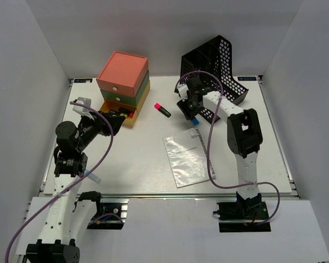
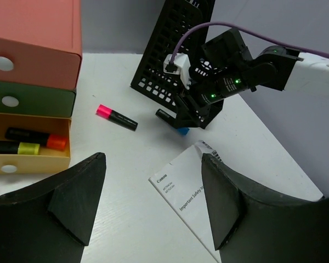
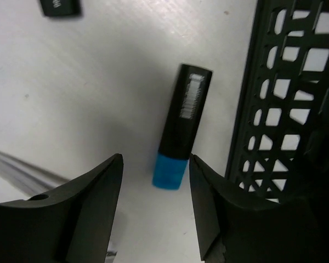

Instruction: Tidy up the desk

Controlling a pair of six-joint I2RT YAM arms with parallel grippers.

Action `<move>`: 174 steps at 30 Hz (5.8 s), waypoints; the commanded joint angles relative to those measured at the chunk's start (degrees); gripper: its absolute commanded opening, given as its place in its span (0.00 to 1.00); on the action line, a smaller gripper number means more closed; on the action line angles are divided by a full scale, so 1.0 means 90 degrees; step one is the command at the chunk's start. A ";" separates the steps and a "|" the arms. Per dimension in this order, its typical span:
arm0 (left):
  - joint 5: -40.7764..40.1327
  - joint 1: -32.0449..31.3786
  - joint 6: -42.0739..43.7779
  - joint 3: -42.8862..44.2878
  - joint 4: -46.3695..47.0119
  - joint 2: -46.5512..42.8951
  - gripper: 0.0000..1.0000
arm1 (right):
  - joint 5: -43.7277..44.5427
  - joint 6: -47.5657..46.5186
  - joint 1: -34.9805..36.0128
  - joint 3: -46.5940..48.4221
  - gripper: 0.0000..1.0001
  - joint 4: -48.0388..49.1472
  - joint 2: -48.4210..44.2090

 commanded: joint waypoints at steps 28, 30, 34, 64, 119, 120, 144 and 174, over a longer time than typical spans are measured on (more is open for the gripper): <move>-0.0476 0.0037 0.0137 -0.0092 -0.0244 -0.0023 0.81 | -0.0600 -0.0454 -0.0221 0.0883 0.52 -0.0840 0.1252; -0.0476 0.0037 0.0137 -0.0073 -0.0283 0.0025 0.81 | -0.0620 -0.0484 -0.0192 0.0795 0.47 -0.0811 0.1262; -0.0505 0.0037 0.0147 -0.0082 -0.0283 0.0016 0.81 | -0.0591 -0.0523 -0.0182 0.0619 0.31 -0.0713 0.1213; -0.2683 -0.0089 0.0283 -0.0531 -0.0293 -0.1282 0.79 | -0.0895 -0.1461 0.3246 0.2933 0.00 -0.0121 0.0137; -0.2214 -0.0090 0.0254 -0.0619 -0.0127 -0.0980 0.37 | -0.1869 0.0366 0.1470 0.0677 0.44 0.1672 -0.1073; -0.2214 -0.0090 0.0264 -0.0610 -0.0136 -0.0961 0.44 | -0.2044 0.0288 0.1372 0.0822 0.56 0.1148 -0.0782; -0.2078 -0.0090 0.0273 -0.0600 -0.0117 -0.0873 0.67 | -0.1031 -0.0396 0.0746 0.2631 0.67 0.0986 0.1994; -0.2234 -0.0090 0.0264 -0.0610 -0.0146 -0.0912 0.67 | -0.1392 -0.0357 0.0531 0.2338 0.09 0.0928 0.1957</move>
